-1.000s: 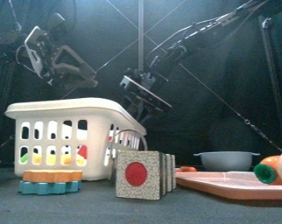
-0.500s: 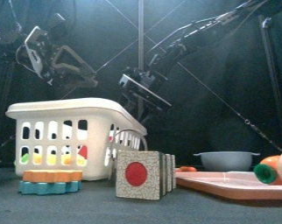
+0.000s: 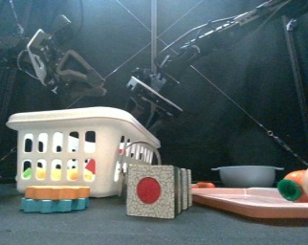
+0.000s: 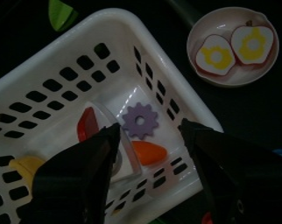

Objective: Place carrot bottom in basket

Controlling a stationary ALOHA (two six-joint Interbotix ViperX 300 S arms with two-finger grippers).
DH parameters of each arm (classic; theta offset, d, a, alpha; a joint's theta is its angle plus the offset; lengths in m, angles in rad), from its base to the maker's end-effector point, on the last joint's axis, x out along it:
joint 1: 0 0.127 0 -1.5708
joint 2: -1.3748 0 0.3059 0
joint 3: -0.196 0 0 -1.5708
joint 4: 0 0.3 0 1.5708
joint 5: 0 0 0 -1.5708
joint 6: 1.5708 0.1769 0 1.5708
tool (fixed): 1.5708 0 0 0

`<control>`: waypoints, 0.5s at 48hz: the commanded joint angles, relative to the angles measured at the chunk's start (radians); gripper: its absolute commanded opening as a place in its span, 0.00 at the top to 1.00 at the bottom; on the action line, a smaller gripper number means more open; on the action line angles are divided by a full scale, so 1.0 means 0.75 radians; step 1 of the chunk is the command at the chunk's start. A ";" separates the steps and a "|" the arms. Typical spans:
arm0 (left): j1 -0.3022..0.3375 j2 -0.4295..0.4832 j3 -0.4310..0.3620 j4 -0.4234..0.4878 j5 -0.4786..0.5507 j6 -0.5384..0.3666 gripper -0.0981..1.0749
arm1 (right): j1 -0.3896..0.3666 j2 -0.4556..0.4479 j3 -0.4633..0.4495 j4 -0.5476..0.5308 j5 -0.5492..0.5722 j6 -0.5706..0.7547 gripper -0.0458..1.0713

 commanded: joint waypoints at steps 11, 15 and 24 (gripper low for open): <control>0.002 -0.002 -0.012 0.000 -0.008 0.000 0.25 | 0.061 -0.049 -0.065 -0.029 0.000 0.006 0.15; 0.002 -0.004 -0.012 0.000 -0.008 0.000 0.25 | 0.078 -0.057 -0.065 -0.029 0.022 0.006 0.15; 0.004 -0.004 -0.012 0.002 -0.008 0.002 0.25 | 0.129 -0.104 -0.061 -0.033 0.141 0.006 0.15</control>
